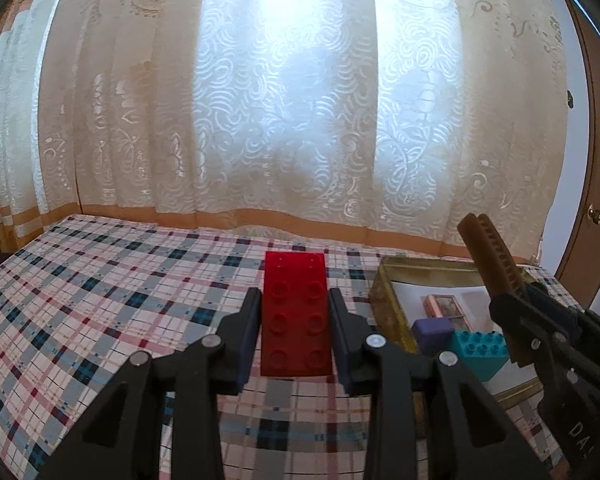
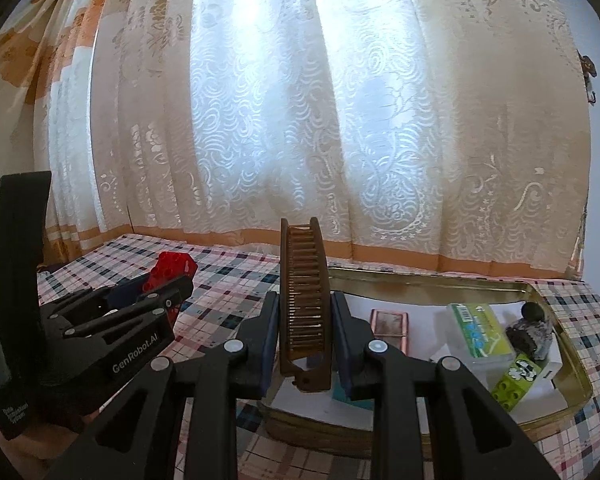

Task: Organize rigid objects
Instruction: 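Carry the red brick and brown comb over the gold tin with both tools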

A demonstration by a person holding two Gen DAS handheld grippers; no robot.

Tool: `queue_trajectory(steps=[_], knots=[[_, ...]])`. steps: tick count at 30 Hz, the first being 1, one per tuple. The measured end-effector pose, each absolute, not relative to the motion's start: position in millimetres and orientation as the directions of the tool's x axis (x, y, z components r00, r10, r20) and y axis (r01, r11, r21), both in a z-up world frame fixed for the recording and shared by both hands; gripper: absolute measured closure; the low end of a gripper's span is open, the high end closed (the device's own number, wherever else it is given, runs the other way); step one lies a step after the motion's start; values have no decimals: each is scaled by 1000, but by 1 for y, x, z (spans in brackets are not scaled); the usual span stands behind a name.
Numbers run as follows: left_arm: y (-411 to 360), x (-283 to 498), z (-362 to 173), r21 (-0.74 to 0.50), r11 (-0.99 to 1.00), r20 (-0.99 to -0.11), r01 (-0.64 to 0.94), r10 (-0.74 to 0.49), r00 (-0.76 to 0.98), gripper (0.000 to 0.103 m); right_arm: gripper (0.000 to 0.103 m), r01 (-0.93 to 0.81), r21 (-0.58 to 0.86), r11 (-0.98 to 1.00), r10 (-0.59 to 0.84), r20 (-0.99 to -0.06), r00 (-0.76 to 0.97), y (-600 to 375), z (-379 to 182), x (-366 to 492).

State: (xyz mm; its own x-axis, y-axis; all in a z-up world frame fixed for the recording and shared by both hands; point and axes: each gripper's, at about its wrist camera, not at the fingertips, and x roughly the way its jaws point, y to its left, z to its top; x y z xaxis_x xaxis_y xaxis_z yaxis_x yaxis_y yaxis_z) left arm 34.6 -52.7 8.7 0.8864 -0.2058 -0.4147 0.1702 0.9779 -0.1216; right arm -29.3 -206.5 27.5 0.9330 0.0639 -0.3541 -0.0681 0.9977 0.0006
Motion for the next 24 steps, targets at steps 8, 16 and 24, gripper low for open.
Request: queue_trajectory(steps=[8,16,24], knots=[[-70,29,15,-128,972,-393,196,-231,890,71,75,-35,4,999,34,-342,939,-226,30,-35],[-101,25,20,-107,962,-384,250,-272,882,71,75,35,21,999,-26,-338,941,-264,31,-41],[-143,25,25,-91,945,-383,316,-326,865,71,75,101,37,994,-81,-349,934,-300,32,-43]])
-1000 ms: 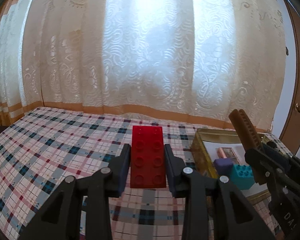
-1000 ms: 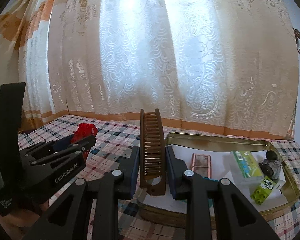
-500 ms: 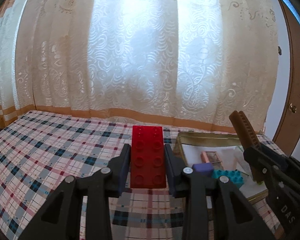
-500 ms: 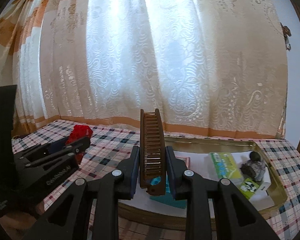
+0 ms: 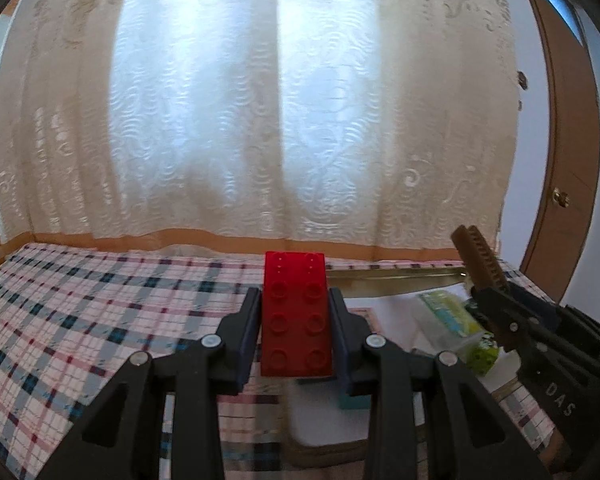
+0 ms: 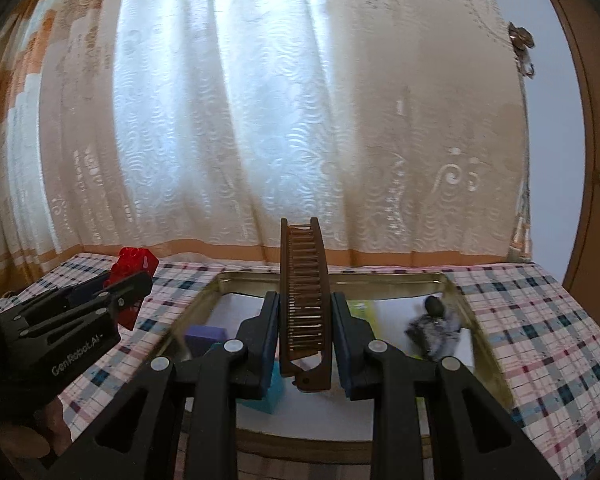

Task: Organize rigid objects
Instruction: 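Carry the red brick and brown comb over the gold tin with both tools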

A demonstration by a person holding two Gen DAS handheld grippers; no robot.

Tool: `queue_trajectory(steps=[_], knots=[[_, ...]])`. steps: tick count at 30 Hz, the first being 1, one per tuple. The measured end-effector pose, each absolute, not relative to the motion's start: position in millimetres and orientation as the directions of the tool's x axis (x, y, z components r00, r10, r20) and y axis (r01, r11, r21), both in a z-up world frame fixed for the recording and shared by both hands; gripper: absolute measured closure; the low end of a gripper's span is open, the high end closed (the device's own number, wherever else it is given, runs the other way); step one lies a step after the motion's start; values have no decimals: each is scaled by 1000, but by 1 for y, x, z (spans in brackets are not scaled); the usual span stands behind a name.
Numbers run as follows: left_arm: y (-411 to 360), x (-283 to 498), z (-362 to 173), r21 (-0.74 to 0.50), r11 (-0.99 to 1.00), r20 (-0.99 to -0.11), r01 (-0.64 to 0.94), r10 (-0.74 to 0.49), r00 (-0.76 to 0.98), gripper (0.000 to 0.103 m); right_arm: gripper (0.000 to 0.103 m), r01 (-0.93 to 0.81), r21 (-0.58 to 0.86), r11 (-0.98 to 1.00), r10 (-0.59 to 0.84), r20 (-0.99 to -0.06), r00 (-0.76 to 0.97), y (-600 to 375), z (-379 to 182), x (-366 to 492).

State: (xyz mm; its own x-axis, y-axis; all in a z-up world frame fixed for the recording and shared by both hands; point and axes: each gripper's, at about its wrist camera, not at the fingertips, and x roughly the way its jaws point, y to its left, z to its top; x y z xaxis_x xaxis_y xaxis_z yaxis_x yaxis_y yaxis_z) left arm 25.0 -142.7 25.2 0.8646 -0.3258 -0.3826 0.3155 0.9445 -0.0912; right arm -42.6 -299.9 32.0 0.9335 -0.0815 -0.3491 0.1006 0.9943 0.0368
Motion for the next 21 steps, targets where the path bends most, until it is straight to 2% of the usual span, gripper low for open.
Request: queue_trajectory(steps=[21], knots=[[-208,22,26,-65,917,-400,394,-386,832,71,75,182,35,983,-159,-348,924,-354,35,-51]])
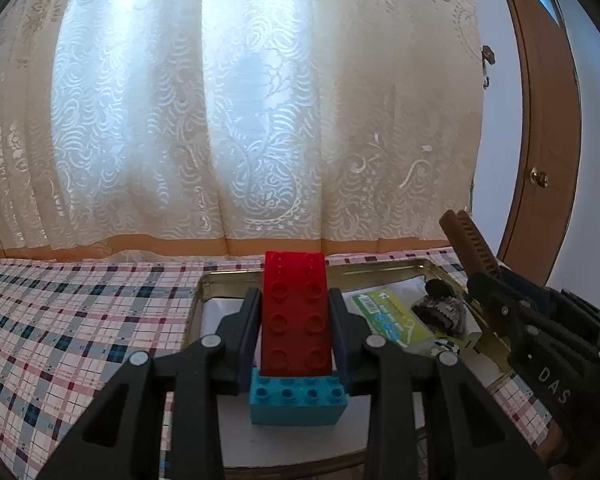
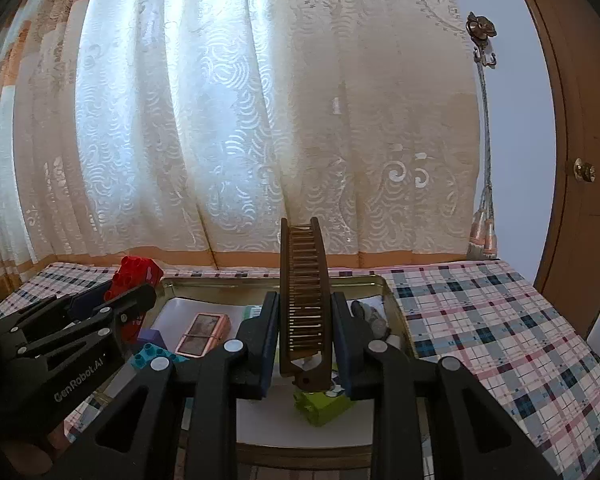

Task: Organize rigid objects
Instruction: 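Carry the red brick and brown comb over the gold tin with both tools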

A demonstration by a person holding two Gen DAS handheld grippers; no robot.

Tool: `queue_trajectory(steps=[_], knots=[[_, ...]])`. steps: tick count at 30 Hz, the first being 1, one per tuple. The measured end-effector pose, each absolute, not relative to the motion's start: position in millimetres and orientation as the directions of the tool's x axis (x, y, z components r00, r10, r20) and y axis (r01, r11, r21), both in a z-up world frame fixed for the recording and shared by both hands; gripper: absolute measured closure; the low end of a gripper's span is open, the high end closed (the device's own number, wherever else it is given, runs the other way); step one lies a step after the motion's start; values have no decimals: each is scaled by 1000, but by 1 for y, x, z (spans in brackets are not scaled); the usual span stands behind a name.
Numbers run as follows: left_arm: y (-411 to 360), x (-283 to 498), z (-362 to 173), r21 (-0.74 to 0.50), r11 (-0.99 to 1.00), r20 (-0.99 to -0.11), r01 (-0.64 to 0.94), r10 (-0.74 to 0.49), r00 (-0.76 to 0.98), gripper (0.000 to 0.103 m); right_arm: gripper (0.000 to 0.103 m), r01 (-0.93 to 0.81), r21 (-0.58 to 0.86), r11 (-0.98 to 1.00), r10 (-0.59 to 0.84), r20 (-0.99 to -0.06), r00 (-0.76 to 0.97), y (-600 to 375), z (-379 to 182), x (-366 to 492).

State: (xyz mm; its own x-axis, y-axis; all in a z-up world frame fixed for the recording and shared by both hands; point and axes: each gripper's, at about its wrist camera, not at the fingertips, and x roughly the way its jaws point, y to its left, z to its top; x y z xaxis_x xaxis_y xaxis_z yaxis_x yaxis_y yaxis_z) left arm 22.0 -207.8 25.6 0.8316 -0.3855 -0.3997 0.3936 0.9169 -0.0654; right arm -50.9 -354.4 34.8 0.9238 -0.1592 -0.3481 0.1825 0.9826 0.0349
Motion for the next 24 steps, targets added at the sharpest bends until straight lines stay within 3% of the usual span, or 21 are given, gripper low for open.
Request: queue_trajectory(steps=[24], knots=[[-239,35,24,-78,912,-442,404,-394,806,71,75,242,16,970,-217,-387,896,-381,30,-38]])
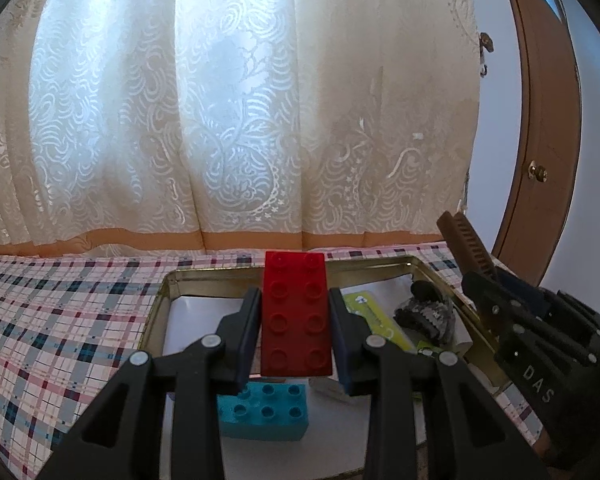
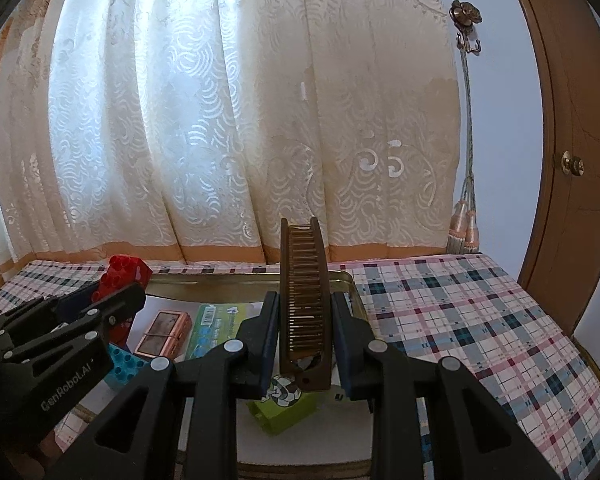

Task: Organize rigid objects
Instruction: 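Carry the red brick and brown comb over the gold tin with both tools, then lower the red brick and comb into the tin and open both tools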

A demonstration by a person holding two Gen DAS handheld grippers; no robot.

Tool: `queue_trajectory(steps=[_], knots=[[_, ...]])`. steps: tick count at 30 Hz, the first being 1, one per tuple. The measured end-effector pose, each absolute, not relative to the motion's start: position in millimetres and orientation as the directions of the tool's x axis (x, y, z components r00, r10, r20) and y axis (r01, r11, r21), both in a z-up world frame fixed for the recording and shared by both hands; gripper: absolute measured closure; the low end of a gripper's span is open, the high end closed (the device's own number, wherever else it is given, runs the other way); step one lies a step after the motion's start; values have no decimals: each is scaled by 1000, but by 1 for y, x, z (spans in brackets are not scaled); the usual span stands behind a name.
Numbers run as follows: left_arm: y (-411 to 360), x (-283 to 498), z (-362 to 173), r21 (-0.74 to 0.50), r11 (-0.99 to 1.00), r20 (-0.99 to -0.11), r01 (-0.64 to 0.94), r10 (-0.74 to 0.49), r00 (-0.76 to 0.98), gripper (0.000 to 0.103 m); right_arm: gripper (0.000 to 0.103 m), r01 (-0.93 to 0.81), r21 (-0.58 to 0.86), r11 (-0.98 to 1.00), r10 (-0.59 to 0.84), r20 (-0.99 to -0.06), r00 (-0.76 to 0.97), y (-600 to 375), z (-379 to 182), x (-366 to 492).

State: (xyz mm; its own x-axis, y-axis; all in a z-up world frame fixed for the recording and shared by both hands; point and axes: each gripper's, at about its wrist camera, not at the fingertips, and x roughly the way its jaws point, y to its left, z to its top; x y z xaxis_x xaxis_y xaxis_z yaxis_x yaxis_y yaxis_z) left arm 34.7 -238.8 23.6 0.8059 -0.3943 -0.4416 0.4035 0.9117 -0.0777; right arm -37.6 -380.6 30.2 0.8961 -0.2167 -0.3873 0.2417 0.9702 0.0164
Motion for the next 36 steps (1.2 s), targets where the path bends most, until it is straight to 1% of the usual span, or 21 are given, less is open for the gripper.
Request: queue_trajectory(steps=[9,17,23,29,33,36], knots=[[-240,54,25,-90,924,-483,372,-368,795,71,75,242,10,970,-214,-433,876,-383,22,-15],[-242,67,27,-90,932,-509,350,-345,789,71,75,254,20,967,-219,-445,868,-389,20,0],[-244,82,25,-79,938,-562,337,-321,762,71,75,245,50,968,-188,-504,843,-394,14,16],[-244,92,17,-75,944,-616,322,-298,729,71,75,222,12,975,-180,-543,820,-387,7,26],[-247,93,13,-40,947,-627,320,-273,730,71,75,218,-5,976,-185,-554,812,-386,5,31],[-247,97,10,-52,945,-646,322,-277,711,71,75,214,-3,977,-177,-572,801,-386,1,35]])
